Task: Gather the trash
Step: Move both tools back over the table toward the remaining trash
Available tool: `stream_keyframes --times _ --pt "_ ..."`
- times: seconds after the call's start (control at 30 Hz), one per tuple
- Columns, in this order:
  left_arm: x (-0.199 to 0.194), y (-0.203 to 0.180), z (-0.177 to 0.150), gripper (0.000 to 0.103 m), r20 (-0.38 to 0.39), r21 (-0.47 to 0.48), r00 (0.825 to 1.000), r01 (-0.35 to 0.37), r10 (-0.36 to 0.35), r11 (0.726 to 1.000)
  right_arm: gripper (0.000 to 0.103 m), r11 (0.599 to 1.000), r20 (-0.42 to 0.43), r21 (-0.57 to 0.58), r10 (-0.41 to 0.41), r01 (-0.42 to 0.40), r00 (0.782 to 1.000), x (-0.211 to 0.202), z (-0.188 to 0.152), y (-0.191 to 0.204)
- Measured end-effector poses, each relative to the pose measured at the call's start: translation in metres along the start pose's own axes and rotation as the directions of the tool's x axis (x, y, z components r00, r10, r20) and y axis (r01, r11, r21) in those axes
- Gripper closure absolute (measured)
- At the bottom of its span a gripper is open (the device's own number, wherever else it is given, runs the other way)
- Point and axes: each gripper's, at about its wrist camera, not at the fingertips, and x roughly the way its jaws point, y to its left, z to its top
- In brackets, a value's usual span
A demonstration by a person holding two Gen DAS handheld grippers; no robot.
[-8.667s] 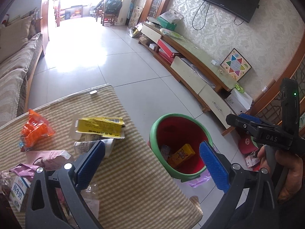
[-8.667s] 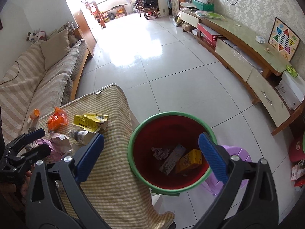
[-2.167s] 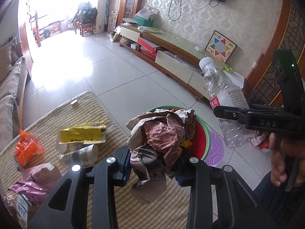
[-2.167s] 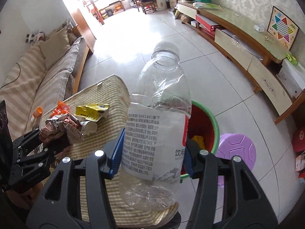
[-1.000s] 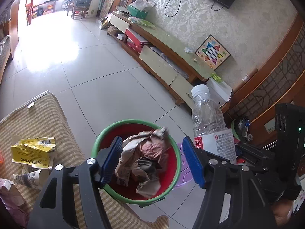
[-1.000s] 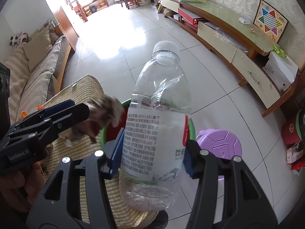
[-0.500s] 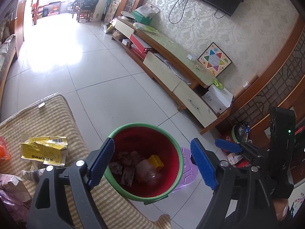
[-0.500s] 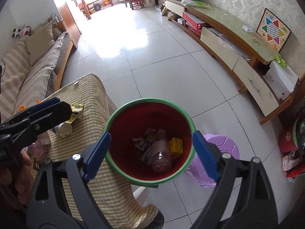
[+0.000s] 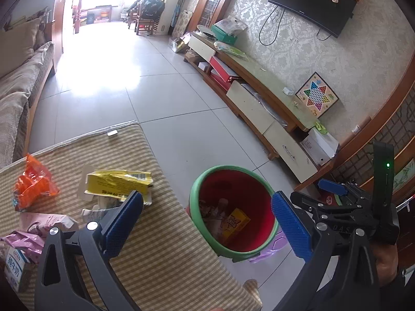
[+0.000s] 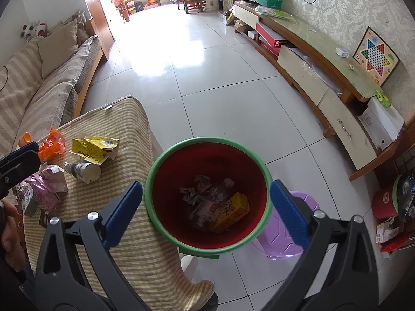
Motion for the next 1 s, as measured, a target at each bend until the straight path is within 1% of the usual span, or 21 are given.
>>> stream_keyframes --times 0.07,0.17,0.3,0.37,0.47,0.57,0.77,0.9,1.0 --pt "-0.012 0.011 -0.007 0.008 0.013 -0.014 1.000 -0.019 0.019 1.000 0.005 1.000 0.008 -0.015 0.009 -0.009 1.000 -0.001 0.000 0.009" --pt "-0.027 0.030 -0.016 0.008 0.017 -0.055 0.997 -0.075 0.076 0.996 0.005 0.998 0.016 -0.044 0.041 -0.041 0.999 -0.001 0.000 0.025" --pt "-0.047 0.060 -0.032 0.008 0.014 -0.132 0.989 -0.145 0.148 0.981 0.005 0.992 0.016 -0.084 0.100 -0.098 0.995 0.000 -0.001 0.052" --pt "-0.057 0.074 -0.042 0.008 0.009 -0.145 0.986 -0.163 0.166 0.976 0.005 0.987 0.012 -0.120 0.106 -0.104 0.994 0.001 -0.001 0.069" --pt "-0.077 0.093 -0.060 0.008 0.025 -0.160 0.983 -0.178 0.184 0.971 0.005 0.976 0.010 -0.181 0.128 -0.124 0.992 0.001 -0.004 0.095" --pt "-0.093 0.116 -0.077 0.008 0.012 -0.165 0.973 -0.227 0.232 0.960 0.005 0.959 0.008 -0.239 0.157 -0.151 0.988 0.001 -0.008 0.122" --pt "-0.116 0.169 -0.112 0.008 -0.023 -0.224 0.955 -0.294 0.296 0.929 0.005 0.916 0.006 -0.359 0.195 -0.180 0.981 0.002 -0.019 0.176" --pt "-0.124 0.198 -0.137 0.008 -0.057 -0.268 0.950 -0.312 0.308 0.912 0.005 0.882 0.005 -0.427 0.226 -0.202 0.974 0.004 -0.027 0.210" --pt "-0.124 0.211 -0.157 0.008 -0.082 -0.279 0.947 -0.320 0.309 0.905 0.005 0.855 -0.011 -0.465 0.254 -0.230 0.967 0.008 -0.036 0.233"
